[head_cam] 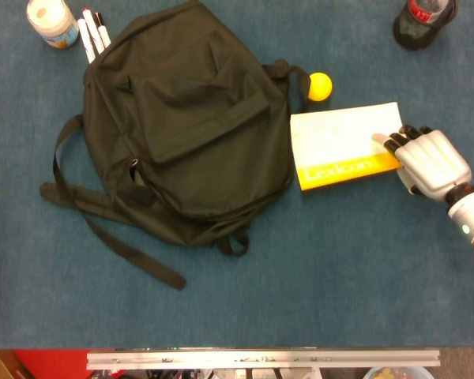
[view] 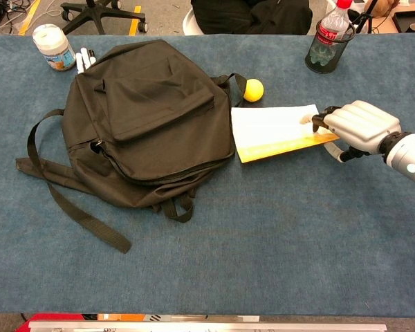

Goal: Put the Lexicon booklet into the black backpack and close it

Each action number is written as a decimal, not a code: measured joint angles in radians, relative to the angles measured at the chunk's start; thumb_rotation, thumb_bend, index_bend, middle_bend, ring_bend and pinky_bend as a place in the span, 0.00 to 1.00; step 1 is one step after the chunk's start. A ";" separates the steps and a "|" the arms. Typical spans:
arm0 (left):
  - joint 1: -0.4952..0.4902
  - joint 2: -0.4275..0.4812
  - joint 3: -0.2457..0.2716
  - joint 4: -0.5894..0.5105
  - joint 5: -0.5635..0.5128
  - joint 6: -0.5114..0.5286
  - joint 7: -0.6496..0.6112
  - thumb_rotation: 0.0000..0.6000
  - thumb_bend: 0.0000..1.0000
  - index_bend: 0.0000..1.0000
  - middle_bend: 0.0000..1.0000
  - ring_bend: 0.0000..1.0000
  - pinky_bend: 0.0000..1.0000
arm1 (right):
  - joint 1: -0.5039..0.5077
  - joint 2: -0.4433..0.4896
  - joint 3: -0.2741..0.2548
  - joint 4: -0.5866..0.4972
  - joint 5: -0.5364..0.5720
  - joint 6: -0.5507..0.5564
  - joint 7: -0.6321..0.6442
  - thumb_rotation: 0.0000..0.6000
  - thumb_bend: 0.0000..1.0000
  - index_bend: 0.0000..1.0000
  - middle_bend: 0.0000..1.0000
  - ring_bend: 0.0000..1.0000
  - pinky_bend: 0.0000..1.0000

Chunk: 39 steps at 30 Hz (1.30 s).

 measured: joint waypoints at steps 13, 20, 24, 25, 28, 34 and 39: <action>-0.007 0.013 -0.003 -0.016 -0.005 -0.011 -0.007 1.00 0.26 0.21 0.19 0.13 0.24 | 0.011 -0.068 0.052 0.069 -0.040 0.106 0.076 1.00 0.41 0.46 0.46 0.29 0.47; -0.005 0.015 -0.003 -0.009 -0.006 -0.009 -0.024 1.00 0.26 0.21 0.19 0.13 0.24 | 0.010 -0.097 0.063 0.092 -0.047 0.141 0.071 1.00 0.41 0.66 0.56 0.41 0.57; -0.004 0.015 -0.003 -0.003 -0.006 -0.008 -0.032 1.00 0.26 0.21 0.19 0.13 0.24 | 0.008 -0.102 0.069 0.091 -0.039 0.153 0.058 1.00 0.41 0.75 0.62 0.48 0.62; -0.004 0.015 -0.003 -0.002 -0.006 -0.006 -0.033 1.00 0.26 0.21 0.19 0.13 0.24 | 0.007 -0.101 0.070 0.088 -0.037 0.156 0.052 1.00 0.41 0.76 0.63 0.49 0.63; -0.003 0.014 -0.004 0.001 -0.003 -0.003 -0.035 1.00 0.26 0.21 0.19 0.13 0.24 | 0.004 -0.097 0.073 0.077 -0.030 0.164 0.043 1.00 0.41 0.79 0.66 0.52 0.65; -0.013 0.016 -0.005 -0.001 0.007 -0.011 -0.024 1.00 0.26 0.21 0.19 0.13 0.24 | -0.007 -0.090 0.081 0.081 -0.040 0.210 0.056 1.00 0.41 0.81 0.70 0.55 0.65; -0.041 0.027 -0.004 -0.008 0.034 -0.037 -0.004 1.00 0.26 0.21 0.19 0.13 0.24 | -0.022 -0.094 0.089 0.112 -0.078 0.294 0.100 1.00 0.41 0.82 0.72 0.57 0.68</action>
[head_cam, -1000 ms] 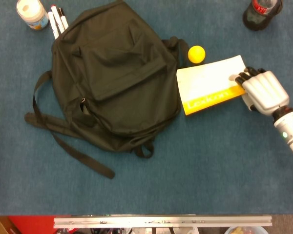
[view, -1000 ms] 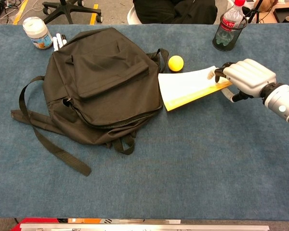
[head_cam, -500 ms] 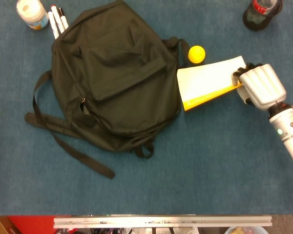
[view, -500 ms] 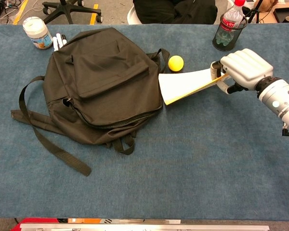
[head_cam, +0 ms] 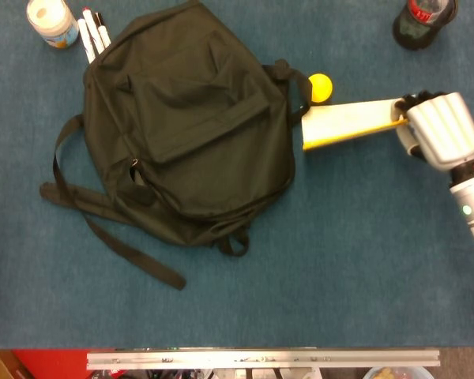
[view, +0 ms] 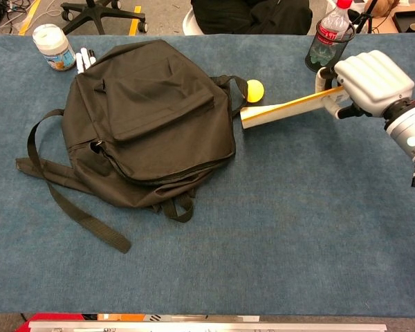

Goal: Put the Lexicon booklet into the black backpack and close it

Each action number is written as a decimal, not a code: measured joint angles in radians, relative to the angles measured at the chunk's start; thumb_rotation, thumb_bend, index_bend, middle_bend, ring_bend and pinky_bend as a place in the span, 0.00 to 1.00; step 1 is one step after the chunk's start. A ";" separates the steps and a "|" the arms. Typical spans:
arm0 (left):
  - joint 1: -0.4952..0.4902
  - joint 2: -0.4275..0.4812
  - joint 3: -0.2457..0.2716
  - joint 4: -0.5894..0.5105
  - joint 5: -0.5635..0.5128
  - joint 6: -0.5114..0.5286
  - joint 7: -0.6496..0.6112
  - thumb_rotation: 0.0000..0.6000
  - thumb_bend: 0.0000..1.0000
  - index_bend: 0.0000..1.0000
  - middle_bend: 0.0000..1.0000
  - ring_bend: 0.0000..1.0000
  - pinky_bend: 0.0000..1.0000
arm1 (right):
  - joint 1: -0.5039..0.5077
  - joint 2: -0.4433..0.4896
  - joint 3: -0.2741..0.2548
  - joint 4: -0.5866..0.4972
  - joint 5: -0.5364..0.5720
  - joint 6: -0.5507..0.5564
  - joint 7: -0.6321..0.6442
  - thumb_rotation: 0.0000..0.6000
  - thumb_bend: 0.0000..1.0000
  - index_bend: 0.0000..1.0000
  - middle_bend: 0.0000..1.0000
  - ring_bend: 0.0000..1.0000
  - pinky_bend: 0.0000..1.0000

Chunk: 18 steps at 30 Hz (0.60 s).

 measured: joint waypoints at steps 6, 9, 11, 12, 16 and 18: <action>-0.046 0.013 0.002 -0.013 0.049 -0.039 0.036 1.00 0.26 0.21 0.18 0.13 0.24 | -0.029 0.007 0.014 0.033 -0.062 0.145 0.057 1.00 0.41 0.82 0.73 0.58 0.69; -0.076 0.020 0.007 -0.021 0.081 -0.069 0.042 1.00 0.26 0.21 0.18 0.13 0.24 | -0.048 0.036 0.025 0.026 -0.084 0.208 0.071 1.00 0.41 0.82 0.73 0.59 0.69; -0.100 0.024 0.010 -0.026 0.105 -0.091 0.045 1.00 0.26 0.21 0.18 0.13 0.24 | -0.060 0.065 0.033 0.006 -0.093 0.240 0.071 1.00 0.41 0.82 0.73 0.59 0.69; -0.115 0.025 0.012 -0.028 0.123 -0.103 0.046 1.00 0.26 0.21 0.18 0.13 0.24 | -0.065 0.079 0.037 -0.006 -0.096 0.251 0.069 1.00 0.40 0.82 0.73 0.59 0.69; -0.172 0.025 0.017 -0.031 0.194 -0.136 0.050 1.00 0.26 0.21 0.18 0.13 0.23 | -0.089 0.143 0.057 -0.068 -0.098 0.296 0.053 1.00 0.40 0.82 0.73 0.59 0.69; -0.203 0.020 0.019 -0.030 0.230 -0.152 0.052 1.00 0.26 0.21 0.18 0.13 0.23 | -0.101 0.171 0.067 -0.095 -0.093 0.308 0.045 1.00 0.40 0.82 0.73 0.59 0.69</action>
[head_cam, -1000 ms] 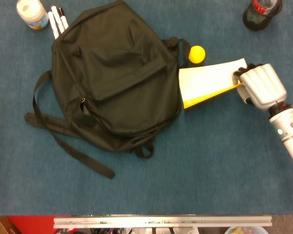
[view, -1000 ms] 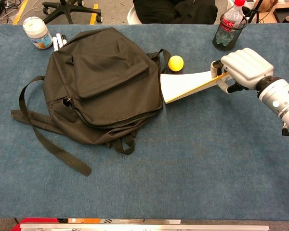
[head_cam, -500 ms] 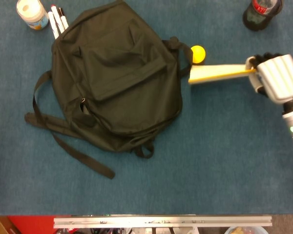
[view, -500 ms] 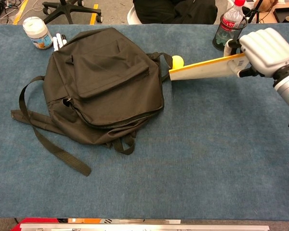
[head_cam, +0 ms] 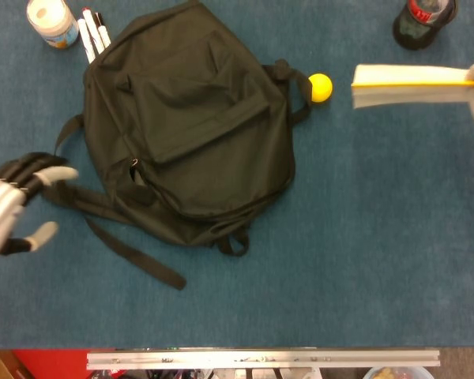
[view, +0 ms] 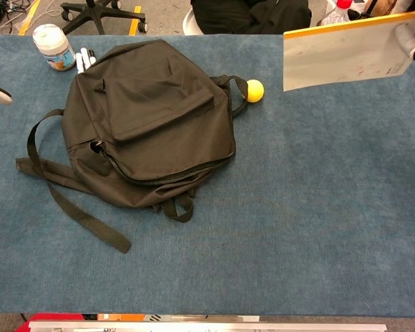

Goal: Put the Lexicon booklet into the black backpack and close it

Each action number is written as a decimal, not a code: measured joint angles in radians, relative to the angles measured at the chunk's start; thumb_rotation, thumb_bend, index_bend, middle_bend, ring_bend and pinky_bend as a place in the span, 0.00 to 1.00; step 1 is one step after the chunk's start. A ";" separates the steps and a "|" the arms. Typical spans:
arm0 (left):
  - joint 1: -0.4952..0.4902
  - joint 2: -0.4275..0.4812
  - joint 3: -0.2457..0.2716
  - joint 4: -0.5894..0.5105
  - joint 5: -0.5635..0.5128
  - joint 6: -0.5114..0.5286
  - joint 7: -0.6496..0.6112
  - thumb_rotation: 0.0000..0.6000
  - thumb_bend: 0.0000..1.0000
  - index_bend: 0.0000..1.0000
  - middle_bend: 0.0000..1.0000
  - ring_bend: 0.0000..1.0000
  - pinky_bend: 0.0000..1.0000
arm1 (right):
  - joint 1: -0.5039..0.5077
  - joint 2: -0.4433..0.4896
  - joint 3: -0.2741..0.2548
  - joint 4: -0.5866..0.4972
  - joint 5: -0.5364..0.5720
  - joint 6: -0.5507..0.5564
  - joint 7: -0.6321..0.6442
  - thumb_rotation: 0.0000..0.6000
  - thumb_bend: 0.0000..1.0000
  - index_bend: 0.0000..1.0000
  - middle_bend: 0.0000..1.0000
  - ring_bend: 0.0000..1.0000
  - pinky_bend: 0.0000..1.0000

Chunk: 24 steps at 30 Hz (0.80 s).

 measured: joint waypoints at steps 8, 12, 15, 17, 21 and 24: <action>-0.150 -0.063 -0.003 0.010 0.098 -0.110 0.019 1.00 0.26 0.21 0.18 0.13 0.22 | -0.063 0.096 0.025 -0.078 0.045 0.039 -0.032 1.00 0.39 0.82 0.73 0.59 0.69; -0.220 -0.116 -0.007 0.021 0.112 -0.185 0.033 1.00 0.26 0.21 0.18 0.13 0.22 | -0.084 0.111 0.022 -0.092 0.052 0.048 -0.034 1.00 0.39 0.82 0.73 0.59 0.69; -0.262 -0.157 -0.011 0.029 0.109 -0.237 0.060 1.00 0.26 0.21 0.18 0.13 0.22 | -0.094 0.116 0.016 -0.101 0.050 0.051 -0.034 1.00 0.39 0.82 0.73 0.59 0.69; -0.279 -0.179 -0.014 0.034 0.100 -0.262 0.084 1.00 0.26 0.21 0.18 0.13 0.22 | -0.098 0.118 0.012 -0.104 0.046 0.052 -0.034 1.00 0.39 0.82 0.73 0.59 0.69; -0.308 -0.228 -0.019 0.046 0.057 -0.318 0.146 1.00 0.26 0.19 0.17 0.12 0.22 | -0.105 0.121 0.010 -0.111 0.043 0.054 -0.025 1.00 0.39 0.82 0.73 0.59 0.69; -0.320 -0.264 -0.022 0.061 0.017 -0.344 0.177 1.00 0.26 0.18 0.16 0.12 0.22 | -0.112 0.122 0.009 -0.114 0.040 0.057 -0.016 1.00 0.39 0.82 0.74 0.59 0.69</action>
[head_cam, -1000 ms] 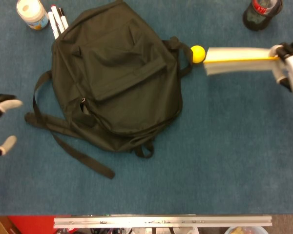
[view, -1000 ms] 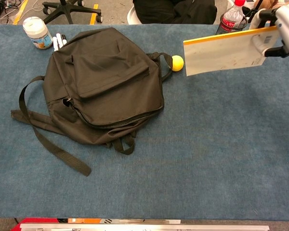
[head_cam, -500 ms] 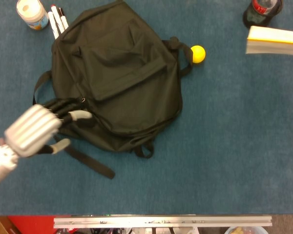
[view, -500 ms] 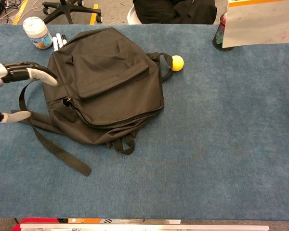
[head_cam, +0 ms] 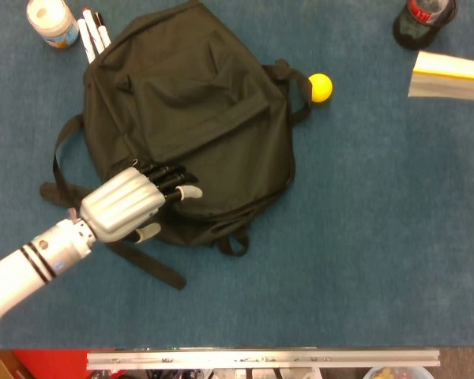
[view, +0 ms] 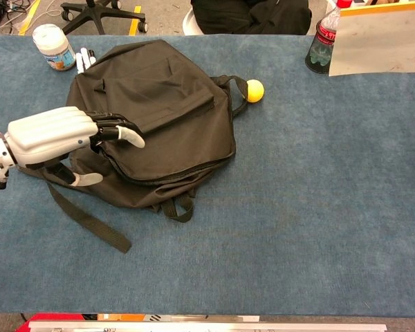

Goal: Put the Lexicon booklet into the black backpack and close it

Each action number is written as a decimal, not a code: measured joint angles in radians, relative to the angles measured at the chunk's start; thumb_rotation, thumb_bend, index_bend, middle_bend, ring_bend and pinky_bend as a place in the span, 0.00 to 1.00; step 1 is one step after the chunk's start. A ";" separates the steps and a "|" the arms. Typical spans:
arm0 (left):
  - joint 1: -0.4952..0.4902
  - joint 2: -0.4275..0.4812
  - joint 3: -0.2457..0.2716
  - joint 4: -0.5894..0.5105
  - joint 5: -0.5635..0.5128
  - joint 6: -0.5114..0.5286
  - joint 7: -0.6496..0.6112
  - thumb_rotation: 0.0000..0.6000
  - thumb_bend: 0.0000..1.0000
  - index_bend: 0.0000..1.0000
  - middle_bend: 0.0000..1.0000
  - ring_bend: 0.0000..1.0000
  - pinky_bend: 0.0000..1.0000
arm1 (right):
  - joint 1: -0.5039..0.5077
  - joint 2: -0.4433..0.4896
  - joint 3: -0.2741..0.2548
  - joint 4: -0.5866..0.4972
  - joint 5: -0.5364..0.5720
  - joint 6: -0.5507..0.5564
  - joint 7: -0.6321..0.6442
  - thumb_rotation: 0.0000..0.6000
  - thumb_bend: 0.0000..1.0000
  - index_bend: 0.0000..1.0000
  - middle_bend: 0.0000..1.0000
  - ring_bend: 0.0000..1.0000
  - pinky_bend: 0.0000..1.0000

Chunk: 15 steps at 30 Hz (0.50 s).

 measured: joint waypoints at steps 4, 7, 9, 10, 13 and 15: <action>-0.012 -0.042 0.000 0.030 -0.042 -0.026 0.022 1.00 0.26 0.18 0.16 0.11 0.22 | -0.008 -0.001 -0.002 0.001 -0.003 0.004 0.012 1.00 0.39 0.82 0.74 0.59 0.69; -0.018 -0.072 0.002 0.056 -0.067 -0.034 0.037 1.00 0.26 0.18 0.16 0.11 0.22 | -0.014 -0.001 -0.003 0.003 -0.004 0.005 0.020 1.00 0.39 0.82 0.74 0.59 0.69; -0.021 -0.092 0.004 0.074 -0.085 -0.039 0.043 1.00 0.26 0.16 0.15 0.11 0.22 | -0.016 -0.001 -0.002 0.003 -0.003 0.007 0.024 1.00 0.39 0.82 0.74 0.59 0.69; -0.022 -0.100 0.005 0.082 -0.092 -0.042 0.046 1.00 0.26 0.15 0.15 0.11 0.22 | -0.017 -0.001 -0.001 0.003 -0.003 0.007 0.028 1.00 0.39 0.82 0.74 0.59 0.69; -0.026 -0.128 0.008 0.107 -0.119 -0.055 0.054 1.00 0.26 0.13 0.14 0.10 0.22 | -0.022 -0.001 -0.001 0.005 -0.002 0.008 0.036 1.00 0.39 0.82 0.74 0.59 0.69; -0.030 -0.148 0.010 0.121 -0.135 -0.064 0.062 1.00 0.26 0.12 0.14 0.10 0.22 | -0.025 -0.001 -0.001 0.006 -0.001 0.008 0.040 1.00 0.39 0.82 0.74 0.59 0.69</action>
